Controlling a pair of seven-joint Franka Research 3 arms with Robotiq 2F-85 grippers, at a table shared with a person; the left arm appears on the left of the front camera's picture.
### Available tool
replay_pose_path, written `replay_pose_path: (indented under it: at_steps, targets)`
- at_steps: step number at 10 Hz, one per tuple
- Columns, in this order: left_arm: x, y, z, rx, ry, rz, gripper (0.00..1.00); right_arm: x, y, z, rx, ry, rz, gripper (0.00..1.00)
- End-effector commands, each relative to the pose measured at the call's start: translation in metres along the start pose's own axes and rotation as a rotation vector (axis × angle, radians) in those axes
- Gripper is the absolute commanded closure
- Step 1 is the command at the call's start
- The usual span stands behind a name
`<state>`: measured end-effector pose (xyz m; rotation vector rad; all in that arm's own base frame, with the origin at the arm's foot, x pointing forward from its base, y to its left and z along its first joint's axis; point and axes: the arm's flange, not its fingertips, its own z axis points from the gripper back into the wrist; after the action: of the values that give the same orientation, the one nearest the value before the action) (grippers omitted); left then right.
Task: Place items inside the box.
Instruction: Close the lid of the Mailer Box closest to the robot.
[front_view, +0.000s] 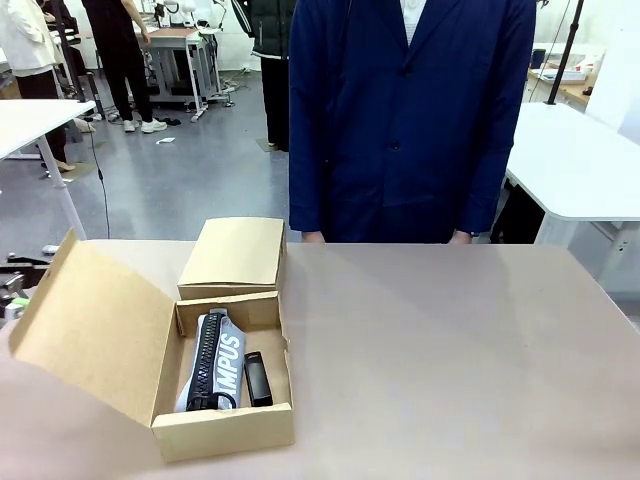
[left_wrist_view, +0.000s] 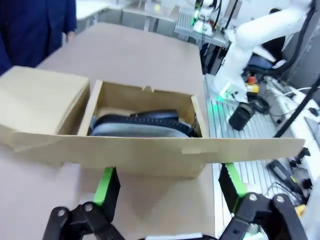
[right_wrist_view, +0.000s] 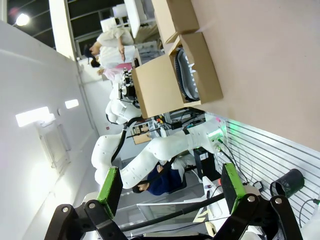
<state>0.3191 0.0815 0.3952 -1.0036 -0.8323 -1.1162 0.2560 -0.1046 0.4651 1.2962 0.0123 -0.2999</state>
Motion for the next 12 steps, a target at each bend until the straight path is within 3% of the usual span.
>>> replay_pose_path:
  at_steps: [1, 3, 8, 11, 12]
  targets:
    - [0.003, -0.029, -0.053, 0.017, -0.047, -0.047, 0.0, 0.001, 0.003, 0.0, 0.016, 0.001, 0.027, 0.0]
    - [0.015, -0.032, -0.086, 0.11, -0.108, -0.128, 0.0, 0.001, 0.003, 0.0, 0.016, 0.001, 0.027, 0.0]
    - [0.016, -0.052, -0.182, 0.009, 0.052, -0.078, 0.0, 0.001, 0.003, 0.0, 0.016, 0.001, 0.027, 0.0]
    - [-0.014, -0.049, -0.214, 0.066, 0.141, -0.078, 0.0, 0.001, 0.003, 0.0, 0.016, 0.001, 0.027, 0.0]
    - [-0.012, -0.047, -0.21, 0.094, 0.118, -0.079, 0.0, 0.001, 0.003, 0.0, 0.016, 0.001, 0.027, 0.0]
